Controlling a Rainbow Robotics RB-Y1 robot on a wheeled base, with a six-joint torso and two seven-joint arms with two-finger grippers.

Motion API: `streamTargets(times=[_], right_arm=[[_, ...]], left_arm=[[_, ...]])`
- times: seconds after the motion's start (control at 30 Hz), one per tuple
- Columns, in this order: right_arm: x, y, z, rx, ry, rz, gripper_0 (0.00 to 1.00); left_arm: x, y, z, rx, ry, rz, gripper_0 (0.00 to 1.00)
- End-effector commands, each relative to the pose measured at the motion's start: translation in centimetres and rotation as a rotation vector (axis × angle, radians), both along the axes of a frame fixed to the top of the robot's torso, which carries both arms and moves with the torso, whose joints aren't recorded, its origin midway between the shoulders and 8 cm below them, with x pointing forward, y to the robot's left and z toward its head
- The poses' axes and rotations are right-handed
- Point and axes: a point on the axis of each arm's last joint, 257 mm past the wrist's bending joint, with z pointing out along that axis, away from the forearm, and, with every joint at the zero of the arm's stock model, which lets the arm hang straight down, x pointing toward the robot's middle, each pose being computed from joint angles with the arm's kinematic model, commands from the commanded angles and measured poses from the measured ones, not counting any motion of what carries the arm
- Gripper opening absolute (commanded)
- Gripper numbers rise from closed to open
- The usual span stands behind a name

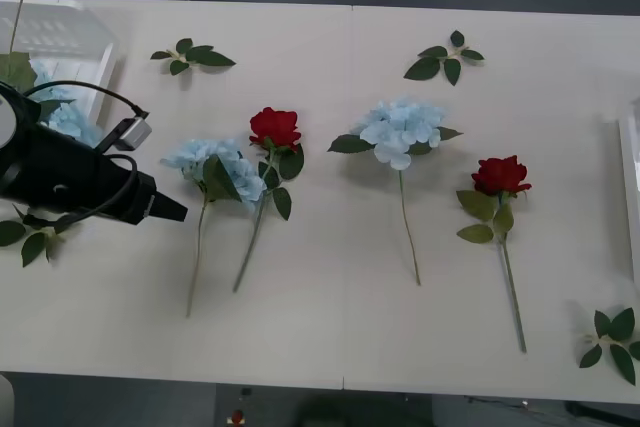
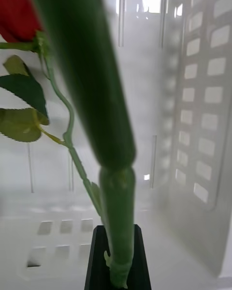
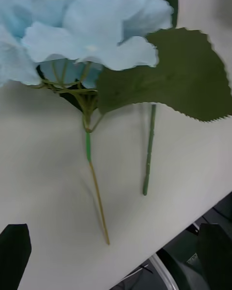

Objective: Put the red flowers into the right box and the blue flowers into the left box

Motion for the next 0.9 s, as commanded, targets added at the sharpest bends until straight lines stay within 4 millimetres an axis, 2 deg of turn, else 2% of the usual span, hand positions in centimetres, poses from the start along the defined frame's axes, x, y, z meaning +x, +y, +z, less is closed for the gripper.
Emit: streamTargets(times=[0.03, 0.2, 0.33, 0.5, 0.53, 0.57, 0.6, 0.63, 0.67, 0.77, 0.9], right_arm=[[-1.2, -2.6, 0.3, -0.061, 0.025, -0.107, 0.0], [-1.6, -2.8, -1.5, -0.067, 0.039, -0.166, 0.0], [-2.4, -3.3, -2.8, -0.104, 0.075, -0.188, 0.0], [-2.5, -4.0, -2.7, -0.142, 0.079, -0.184, 0.01], [-2.4, -4.2, -2.6, -0.151, 0.075, -0.18, 0.19], [-2.3, -4.4, -2.5, -0.16, 0.07, -0.178, 0.43], [-2.2, -4.5, -2.4, -0.165, 0.066, -0.176, 0.56], [-2.0, -4.6, -2.3, -0.171, 0.059, -0.174, 0.74], [-2.0, -4.8, -2.3, -0.173, 0.056, -0.175, 0.83], [-1.9, -5.2, -2.3, -0.178, 0.043, -0.173, 0.92], [-1.6, -4.7, -2.3, -0.16, 0.03, -0.164, 0.93]], left_arm=[[2.4, 1.4, -0.5, 0.079, -0.05, 0.065, 1.0], [4.5, 0.8, -2.0, 0.2, -0.127, 0.049, 1.0], [5.7, -0.7, -3.2, 0.277, -0.195, 0.001, 1.0], [6.0, -1.6, -4.0, 0.314, -0.227, -0.037, 1.0], [6.1, -1.7, -4.2, 0.316, -0.23, -0.04, 1.0], [6.2, -1.9, -4.4, 0.316, -0.233, -0.042, 1.0], [6.3, -1.9, -4.5, 0.317, -0.236, -0.041, 1.0], [6.5, -2.2, -4.8, 0.313, -0.242, -0.04, 1.0], [6.9, -2.2, -5.1, 0.314, -0.25, -0.037, 1.0], [7.9, -2.7, -6.2, 0.308, -0.267, -0.028, 1.0], [8.8, -3.1, -7.0, 0.306, -0.287, -0.019, 1.0]])
